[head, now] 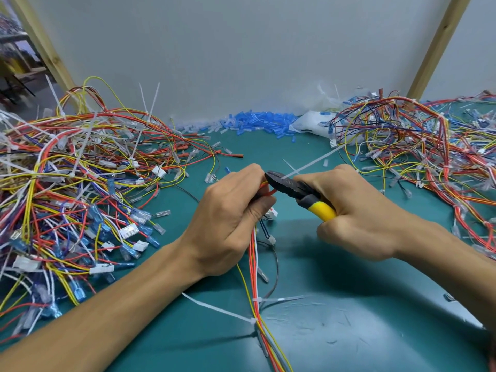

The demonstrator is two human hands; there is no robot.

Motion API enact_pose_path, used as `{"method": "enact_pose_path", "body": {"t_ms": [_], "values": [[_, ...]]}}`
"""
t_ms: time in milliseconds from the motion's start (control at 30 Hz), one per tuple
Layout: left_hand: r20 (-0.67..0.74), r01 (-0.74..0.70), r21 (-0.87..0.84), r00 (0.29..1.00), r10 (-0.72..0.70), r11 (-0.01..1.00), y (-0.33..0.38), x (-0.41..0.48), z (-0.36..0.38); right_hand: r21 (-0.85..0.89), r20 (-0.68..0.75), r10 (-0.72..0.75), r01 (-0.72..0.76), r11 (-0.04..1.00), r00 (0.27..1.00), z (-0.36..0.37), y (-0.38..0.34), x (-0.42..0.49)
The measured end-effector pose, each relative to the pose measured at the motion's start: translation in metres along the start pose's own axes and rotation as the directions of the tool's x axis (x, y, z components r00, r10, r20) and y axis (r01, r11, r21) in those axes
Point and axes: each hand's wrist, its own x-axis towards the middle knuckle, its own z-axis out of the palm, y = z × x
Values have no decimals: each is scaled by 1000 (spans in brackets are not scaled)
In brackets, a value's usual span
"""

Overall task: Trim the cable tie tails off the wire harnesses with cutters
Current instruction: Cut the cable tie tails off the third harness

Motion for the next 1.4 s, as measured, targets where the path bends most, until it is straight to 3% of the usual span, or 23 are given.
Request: {"method": "enact_pose_path", "body": {"t_ms": [700,1200,1400], "values": [[1,-14,51,1000,14,999,1,1,1,-86,-44,-40,36,996,998,2,6,2],[-2,1,53,1000,-1,999,2,0,2,35,-8,11,-11,999,1000,-1,-2,0],[-74,11,106,997,-3,994,2,2,4,-71,-165,-25,14,997,986,9,6,3]]}}
